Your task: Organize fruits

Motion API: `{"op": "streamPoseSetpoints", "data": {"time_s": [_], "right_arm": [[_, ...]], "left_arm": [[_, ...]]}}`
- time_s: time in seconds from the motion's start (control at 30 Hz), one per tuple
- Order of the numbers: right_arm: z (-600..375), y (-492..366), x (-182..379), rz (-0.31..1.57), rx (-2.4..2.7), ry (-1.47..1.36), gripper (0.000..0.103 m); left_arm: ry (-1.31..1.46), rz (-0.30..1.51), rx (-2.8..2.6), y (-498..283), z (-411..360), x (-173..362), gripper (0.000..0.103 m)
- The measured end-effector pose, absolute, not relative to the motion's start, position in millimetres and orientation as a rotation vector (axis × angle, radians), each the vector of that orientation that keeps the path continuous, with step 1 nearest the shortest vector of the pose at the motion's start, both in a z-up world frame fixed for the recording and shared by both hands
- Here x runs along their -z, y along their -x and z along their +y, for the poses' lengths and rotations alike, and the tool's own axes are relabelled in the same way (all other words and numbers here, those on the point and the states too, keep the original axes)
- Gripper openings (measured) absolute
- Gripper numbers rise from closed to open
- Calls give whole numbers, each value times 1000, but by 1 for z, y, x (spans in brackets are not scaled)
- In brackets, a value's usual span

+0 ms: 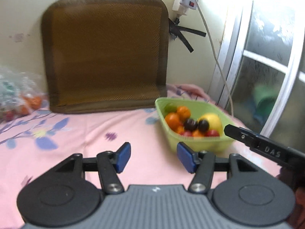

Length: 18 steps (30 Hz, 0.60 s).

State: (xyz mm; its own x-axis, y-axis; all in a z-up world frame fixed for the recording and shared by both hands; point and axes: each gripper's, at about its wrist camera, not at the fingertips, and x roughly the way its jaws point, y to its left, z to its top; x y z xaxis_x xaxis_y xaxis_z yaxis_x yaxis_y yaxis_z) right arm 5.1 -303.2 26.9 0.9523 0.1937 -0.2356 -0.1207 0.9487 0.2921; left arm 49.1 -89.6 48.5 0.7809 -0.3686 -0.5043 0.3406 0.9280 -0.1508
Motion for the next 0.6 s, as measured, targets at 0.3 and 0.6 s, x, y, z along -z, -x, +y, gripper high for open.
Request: {"op": "streamPoseSetpoints", "data": {"time_s": [0.3,0.6], "right_arm": [[-278,50,-14,354,-214,-361,57],[-262,86,-9,393,-221,-378,62]], "left_arm": [[12,523,327,20,-83,-38,90],[27,446,350,66,-74,-43,103]]}}
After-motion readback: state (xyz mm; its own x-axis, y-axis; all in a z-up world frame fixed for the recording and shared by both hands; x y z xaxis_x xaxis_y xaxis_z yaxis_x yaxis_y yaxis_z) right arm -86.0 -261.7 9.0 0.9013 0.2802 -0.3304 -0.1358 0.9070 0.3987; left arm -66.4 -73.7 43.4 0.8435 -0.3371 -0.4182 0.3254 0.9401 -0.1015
